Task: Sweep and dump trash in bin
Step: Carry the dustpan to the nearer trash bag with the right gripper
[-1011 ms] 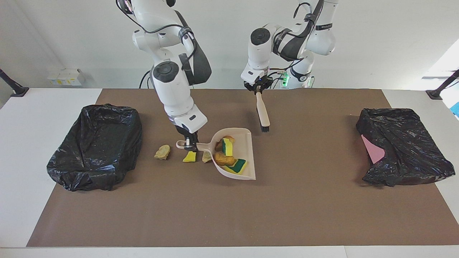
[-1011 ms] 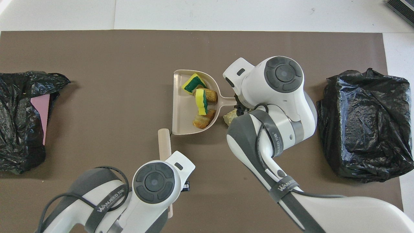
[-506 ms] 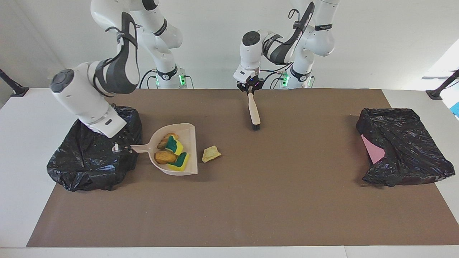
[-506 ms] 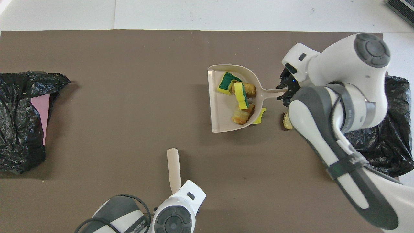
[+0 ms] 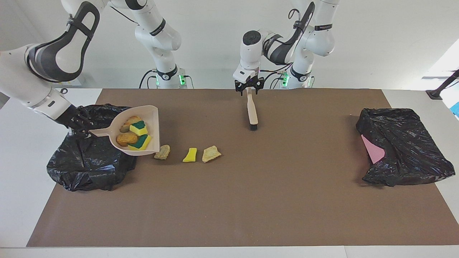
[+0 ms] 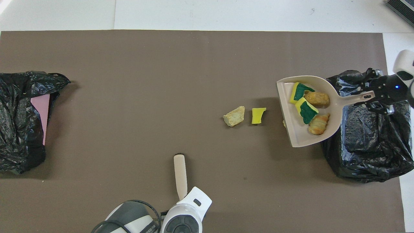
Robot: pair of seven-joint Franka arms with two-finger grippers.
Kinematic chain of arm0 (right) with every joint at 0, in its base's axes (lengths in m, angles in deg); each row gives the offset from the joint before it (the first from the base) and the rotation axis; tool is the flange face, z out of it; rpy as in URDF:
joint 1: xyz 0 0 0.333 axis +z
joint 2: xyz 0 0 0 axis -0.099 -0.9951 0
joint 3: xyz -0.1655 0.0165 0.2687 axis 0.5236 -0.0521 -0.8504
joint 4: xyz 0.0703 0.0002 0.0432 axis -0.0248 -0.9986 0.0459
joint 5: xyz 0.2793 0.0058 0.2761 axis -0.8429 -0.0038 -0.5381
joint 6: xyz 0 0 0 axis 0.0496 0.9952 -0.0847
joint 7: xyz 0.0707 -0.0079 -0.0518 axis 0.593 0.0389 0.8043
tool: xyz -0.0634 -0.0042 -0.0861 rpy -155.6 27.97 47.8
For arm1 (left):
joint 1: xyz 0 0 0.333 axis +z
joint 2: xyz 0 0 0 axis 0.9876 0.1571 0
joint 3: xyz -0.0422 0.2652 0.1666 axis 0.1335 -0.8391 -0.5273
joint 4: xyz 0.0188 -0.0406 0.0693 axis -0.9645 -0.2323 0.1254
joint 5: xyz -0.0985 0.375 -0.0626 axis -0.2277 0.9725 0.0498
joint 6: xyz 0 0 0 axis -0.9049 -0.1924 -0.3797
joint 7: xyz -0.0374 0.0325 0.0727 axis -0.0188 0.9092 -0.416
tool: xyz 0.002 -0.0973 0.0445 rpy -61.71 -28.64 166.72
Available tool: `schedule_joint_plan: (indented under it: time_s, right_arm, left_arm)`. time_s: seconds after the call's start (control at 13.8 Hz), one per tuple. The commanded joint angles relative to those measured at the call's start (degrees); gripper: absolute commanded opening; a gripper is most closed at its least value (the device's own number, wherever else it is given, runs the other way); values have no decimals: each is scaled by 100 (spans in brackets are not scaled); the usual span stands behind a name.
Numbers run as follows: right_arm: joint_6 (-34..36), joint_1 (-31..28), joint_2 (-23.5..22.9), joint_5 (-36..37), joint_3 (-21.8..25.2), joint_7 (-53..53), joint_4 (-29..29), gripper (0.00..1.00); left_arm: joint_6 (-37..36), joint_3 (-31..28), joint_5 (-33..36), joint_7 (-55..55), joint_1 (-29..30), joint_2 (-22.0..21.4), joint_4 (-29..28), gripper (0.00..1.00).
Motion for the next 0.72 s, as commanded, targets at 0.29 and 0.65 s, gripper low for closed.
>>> schedule_joint_plan:
  time_s: [0.29,0.65]
  right_arm:
    - [53,-902,21,96,239,832,220,0]
    - [-835,-903,21,719,416,1008,185,0]
  left_arm:
    - [-1429,-106,-63,-1026,922,-103,1247,100]
    - [-2047,-106,7,-2415,2039,55,2285,100]
